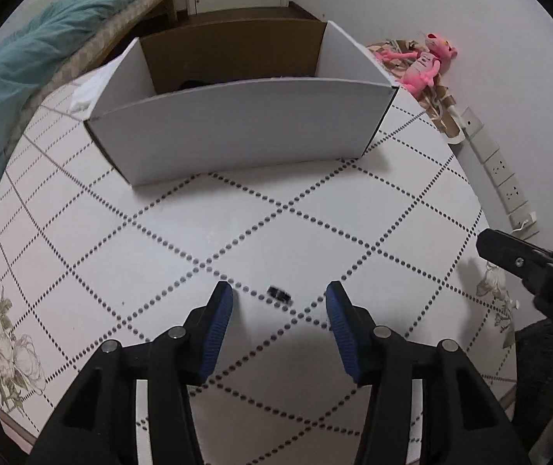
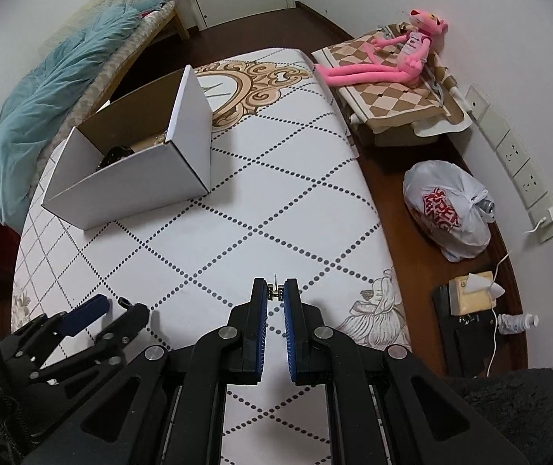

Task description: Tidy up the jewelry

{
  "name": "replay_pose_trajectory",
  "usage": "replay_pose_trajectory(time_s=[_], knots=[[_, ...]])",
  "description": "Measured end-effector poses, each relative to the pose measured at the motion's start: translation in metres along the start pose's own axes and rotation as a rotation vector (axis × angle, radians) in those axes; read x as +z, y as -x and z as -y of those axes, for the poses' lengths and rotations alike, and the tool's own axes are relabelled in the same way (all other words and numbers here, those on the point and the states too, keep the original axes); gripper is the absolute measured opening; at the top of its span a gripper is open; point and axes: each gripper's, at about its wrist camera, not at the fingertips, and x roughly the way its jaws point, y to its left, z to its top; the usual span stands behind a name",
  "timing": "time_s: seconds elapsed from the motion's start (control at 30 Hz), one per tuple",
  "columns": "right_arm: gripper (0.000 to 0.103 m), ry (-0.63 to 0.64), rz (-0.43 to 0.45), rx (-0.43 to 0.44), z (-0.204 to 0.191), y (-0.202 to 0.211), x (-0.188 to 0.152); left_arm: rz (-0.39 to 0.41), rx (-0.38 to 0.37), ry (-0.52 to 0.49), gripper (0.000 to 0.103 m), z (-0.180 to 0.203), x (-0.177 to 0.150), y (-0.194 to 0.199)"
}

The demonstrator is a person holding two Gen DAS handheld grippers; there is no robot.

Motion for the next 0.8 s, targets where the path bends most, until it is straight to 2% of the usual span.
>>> replay_pose_trajectory(time_s=[0.07, 0.1, 0.5, 0.6, 0.8], knots=[[0.009, 0.001, 0.005, -0.002, -0.001, 0.001, 0.002, 0.020, 0.017, -0.018, 0.013, 0.003, 0.001, 0.000], [0.009, 0.001, 0.008, -0.002, -0.001, 0.002, 0.003, 0.020, 0.012, -0.021, 0.009, 0.004, 0.002, -0.001], [0.009, -0.002, 0.051, 0.019, -0.009, 0.017, 0.017, 0.101, -0.031, 0.011, 0.010, -0.014, 0.014, 0.032], [0.009, -0.001, 0.067, 0.045, -0.013, 0.027, 0.026, 0.137, -0.065, 0.039, 0.010, -0.025, 0.026, 0.055], [0.009, 0.027, 0.116, 0.133, -0.039, 0.048, 0.071, 0.217, -0.091, 0.092, 0.010, -0.057, 0.082, 0.096]])
